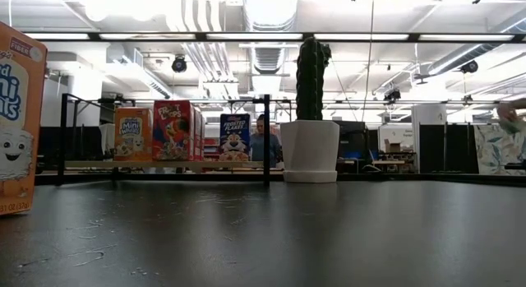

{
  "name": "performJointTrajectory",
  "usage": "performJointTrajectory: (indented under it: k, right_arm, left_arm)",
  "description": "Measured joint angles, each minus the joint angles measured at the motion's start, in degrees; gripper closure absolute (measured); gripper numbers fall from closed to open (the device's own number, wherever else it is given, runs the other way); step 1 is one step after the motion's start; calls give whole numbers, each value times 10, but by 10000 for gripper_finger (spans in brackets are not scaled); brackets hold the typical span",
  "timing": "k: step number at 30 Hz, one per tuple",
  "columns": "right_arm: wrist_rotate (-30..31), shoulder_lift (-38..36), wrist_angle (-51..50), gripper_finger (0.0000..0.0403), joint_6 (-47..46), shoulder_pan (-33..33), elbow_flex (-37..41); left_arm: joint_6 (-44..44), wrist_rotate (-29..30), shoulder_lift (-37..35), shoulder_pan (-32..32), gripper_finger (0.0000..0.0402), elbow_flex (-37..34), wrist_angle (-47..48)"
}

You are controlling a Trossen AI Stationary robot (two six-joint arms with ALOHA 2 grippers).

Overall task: Stack cereal on shelf
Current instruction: Put the right blue cereal box on the shelf and align it with the other blue cereal box

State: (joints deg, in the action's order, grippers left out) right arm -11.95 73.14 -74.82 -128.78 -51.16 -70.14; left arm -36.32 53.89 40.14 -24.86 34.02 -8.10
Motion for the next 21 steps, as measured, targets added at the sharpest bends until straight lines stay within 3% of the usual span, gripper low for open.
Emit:
performJointTrajectory:
  k: [6,11,16,21]
  right_arm:
    - [15,2,2,171,-18,-12,16]
    - [20,12,9,113,-4,-11,32]
    - [16,27,13,93,0,-11,52]
    - [15,36,48,116,19,-11,69]
  left_arm:
    - [0,0,0,0,402,0,0]
    - [0,0,0,0,402,0,0]
    - [0,0,0,0,402,0,0]
    - [2,0,0,0,402,0,0]
